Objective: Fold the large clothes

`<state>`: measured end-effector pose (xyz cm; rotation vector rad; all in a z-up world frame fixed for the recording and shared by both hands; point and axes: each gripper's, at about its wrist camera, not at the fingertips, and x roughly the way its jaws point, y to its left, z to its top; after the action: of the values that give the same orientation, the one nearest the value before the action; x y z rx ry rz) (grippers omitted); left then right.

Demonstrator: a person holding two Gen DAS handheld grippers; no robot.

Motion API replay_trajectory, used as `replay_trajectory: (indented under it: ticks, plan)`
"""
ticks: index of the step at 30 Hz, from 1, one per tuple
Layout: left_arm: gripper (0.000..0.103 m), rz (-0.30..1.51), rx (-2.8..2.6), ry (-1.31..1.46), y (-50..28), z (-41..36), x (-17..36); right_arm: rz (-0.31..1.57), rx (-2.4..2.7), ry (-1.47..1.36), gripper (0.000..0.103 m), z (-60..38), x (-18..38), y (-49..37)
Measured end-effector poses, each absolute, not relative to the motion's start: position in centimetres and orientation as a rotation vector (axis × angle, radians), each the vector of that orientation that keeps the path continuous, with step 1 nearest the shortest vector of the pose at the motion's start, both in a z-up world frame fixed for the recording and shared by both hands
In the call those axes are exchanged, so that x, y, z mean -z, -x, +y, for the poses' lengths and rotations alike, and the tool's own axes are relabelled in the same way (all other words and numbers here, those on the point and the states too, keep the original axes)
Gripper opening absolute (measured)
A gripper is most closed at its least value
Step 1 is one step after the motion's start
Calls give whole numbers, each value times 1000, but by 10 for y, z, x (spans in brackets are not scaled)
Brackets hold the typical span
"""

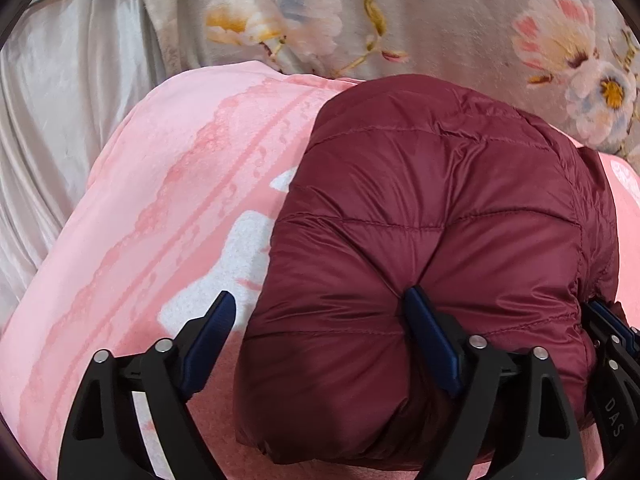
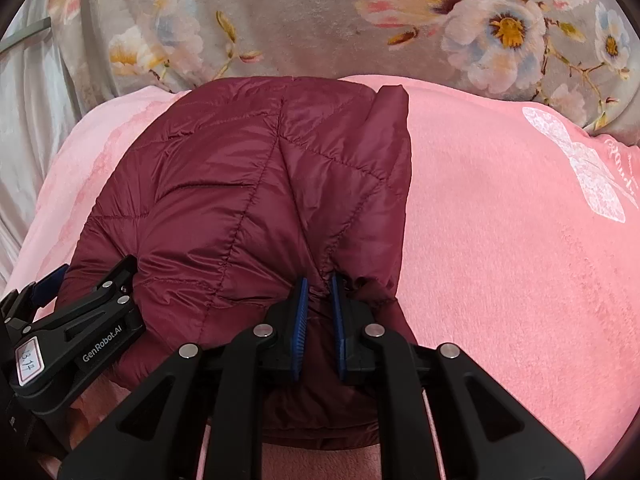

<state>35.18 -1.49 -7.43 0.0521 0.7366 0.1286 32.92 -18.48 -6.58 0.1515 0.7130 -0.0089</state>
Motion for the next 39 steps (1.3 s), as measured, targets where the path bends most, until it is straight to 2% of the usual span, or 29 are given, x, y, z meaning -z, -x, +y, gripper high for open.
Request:
replay_trajectory:
  ticks: [3, 5, 6, 9, 11, 13, 17, 25, 33, 39]
  plan:
    - [85, 721, -107, -21, -337, -7, 68, 676, 3, -184, 27, -191, 57, -305]
    - [85, 707, -79, -12, -318, -3, 65, 636, 41, -153, 65, -189, 50, -276]
    - [85, 698, -64, -13, -304, -1, 63, 620, 47, -135, 71, -188, 49, -264]
    - [87, 678, -29, -23, -271, 2, 60, 626, 68, -72, 75, -182, 50, -226]
    - [87, 689, -5, -34, -247, 1, 61, 646, 73, -73, 88, -182, 55, -201]
    - [87, 724, 0, -53, -226, -2, 66, 649, 83, -88, 93, -184, 59, -179]
    - [87, 756, 6, -98, -184, -5, 75, 667, 112, -108, 98, -185, 67, -137]
    - [87, 794, 0, -38, -129, -1, 87, 713, 110, -121, 98, -175, 78, -89]
    - [87, 767, -21, -73, -120, -7, 87, 677, 134, -20, 98, -153, 76, -75]
    - [87, 751, -37, -126, -117, -16, 87, 692, 134, -59, 98, -162, 79, -78]
